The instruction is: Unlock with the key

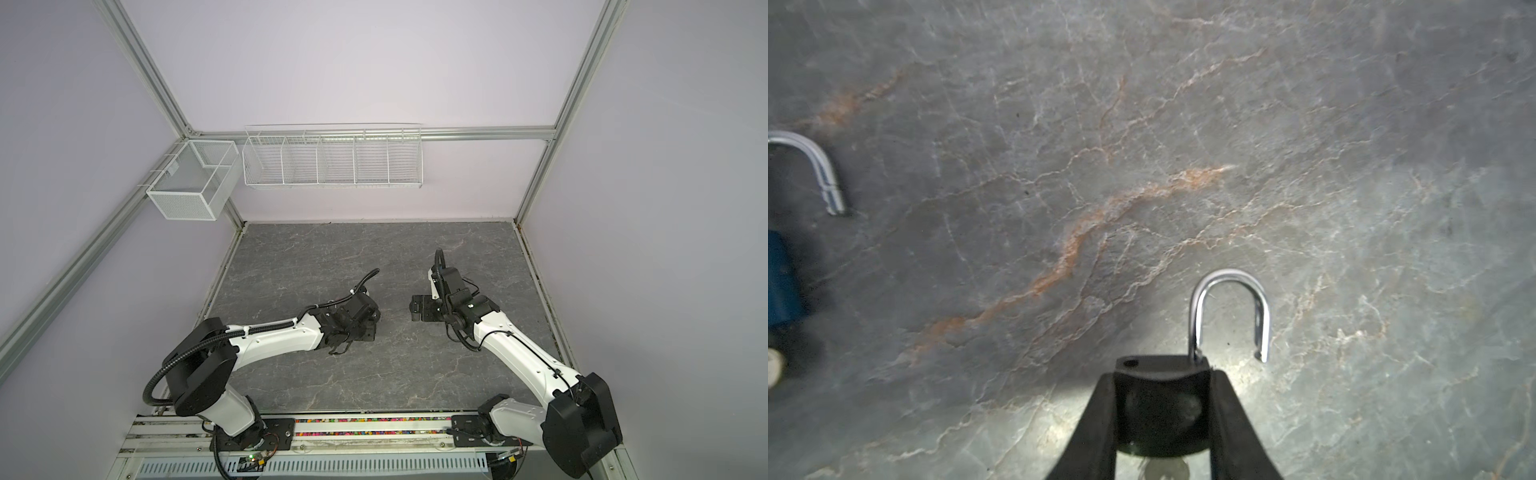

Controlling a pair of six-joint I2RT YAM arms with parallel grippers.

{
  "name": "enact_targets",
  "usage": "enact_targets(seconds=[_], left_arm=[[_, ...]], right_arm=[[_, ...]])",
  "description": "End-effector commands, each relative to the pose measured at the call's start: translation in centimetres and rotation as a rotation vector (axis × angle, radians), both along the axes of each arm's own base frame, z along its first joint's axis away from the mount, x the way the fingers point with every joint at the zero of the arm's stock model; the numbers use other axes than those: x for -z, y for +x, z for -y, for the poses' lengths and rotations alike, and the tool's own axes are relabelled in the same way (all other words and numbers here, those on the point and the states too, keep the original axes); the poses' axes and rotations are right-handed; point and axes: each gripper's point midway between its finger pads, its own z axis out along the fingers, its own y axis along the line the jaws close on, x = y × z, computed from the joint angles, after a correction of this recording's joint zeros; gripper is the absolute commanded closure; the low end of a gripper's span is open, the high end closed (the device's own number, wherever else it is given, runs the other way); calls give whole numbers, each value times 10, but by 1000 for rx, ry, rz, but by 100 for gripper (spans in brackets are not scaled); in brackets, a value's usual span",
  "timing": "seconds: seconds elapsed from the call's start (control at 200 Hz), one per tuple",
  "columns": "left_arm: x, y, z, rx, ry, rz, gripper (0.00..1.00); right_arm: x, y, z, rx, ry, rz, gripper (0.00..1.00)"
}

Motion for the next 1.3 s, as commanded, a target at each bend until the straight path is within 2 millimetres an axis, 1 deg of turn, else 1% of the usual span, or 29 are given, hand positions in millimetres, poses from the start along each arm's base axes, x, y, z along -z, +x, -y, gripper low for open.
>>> enact_targets(seconds=[0.0,0.175,0.38,0.425,0.455,0.49,0.535,0.615,0.665,0.755,0.775,0.825,0.86,0.89,0.925,0.955,0.98,1.015,1.05,1.079,1.134,1.159,1.169,1.184,1.229,1.239,1.274,1.279,1.294], left_arm=[[4,3,3,-64,-4,-22,100],[23,3,2,-78,68,-73,100],[33,1,0,-96,97,-98,100],[34,1,-1,-96,111,-105,91],[34,1,-2,-100,116,-109,80],[33,0,-2,-102,117,-111,70],[30,0,-2,-102,111,-108,63],[17,3,0,-105,86,-88,54],[3,6,2,-104,66,-68,48],[-29,15,2,-124,34,-7,36],[-37,18,1,-127,30,12,35],[-61,28,-6,-137,26,82,27],[-79,37,-18,-168,37,142,19],[-94,44,-31,-198,44,189,14],[-111,55,-49,-237,53,246,8],[-123,65,-68,-278,67,296,3],[-133,73,-86,-317,85,349,0],[-145,84,-114,-372,125,419,1],[-155,93,-145,-426,169,475,0],[-164,101,-177,-506,217,534,0],[-168,109,-231,-625,283,592,1],[-166,109,-253,-667,311,604,0],[-165,109,-262,-686,320,609,1],[-164,110,-275,-714,328,616,0],[-158,111,-306,-777,350,628,0],[-154,110,-315,-793,364,623,1],[-145,108,-337,-840,387,624,1],[-146,109,-339,-848,381,637,1],[-139,108,-346,-854,396,629,1]], right_arm=[[-4,4,7,41,17,35,5],[-5,4,16,61,16,52,4],[-2,6,21,71,17,45,4],[-3,7,23,81,14,55,4],[-4,8,24,87,16,61,4],[-6,9,26,91,19,66,4],[-8,11,28,95,18,74,4],[-12,15,35,116,-3,97,4],[-15,18,41,137,-14,113,4],[-24,24,55,183,-51,148,3],[-27,25,60,199,-61,159,2],[-34,30,72,240,-90,194,0],[-39,32,83,281,-120,222,3],[-43,34,95,322,-149,241,7],[-47,37,110,375,-187,264,10],[-51,38,123,423,-225,284,11],[-53,39,134,463,-258,297,11],[-55,41,148,510,-300,320,11],[-56,43,160,548,-349,352,11],[-56,45,171,577,-393,386,11],[-48,50,187,608,-466,429,11],[-43,52,192,617,-492,439,11],[-41,53,200,638,-504,436,11],[-38,54,206,653,-517,436,11],[-27,58,219,676,-541,436,11],[-24,59,221,680,-543,435,11],[-14,62,229,692,-541,426,11],[-13,63,229,693,-537,427,11],[-8,64,231,695,-533,423,11]])
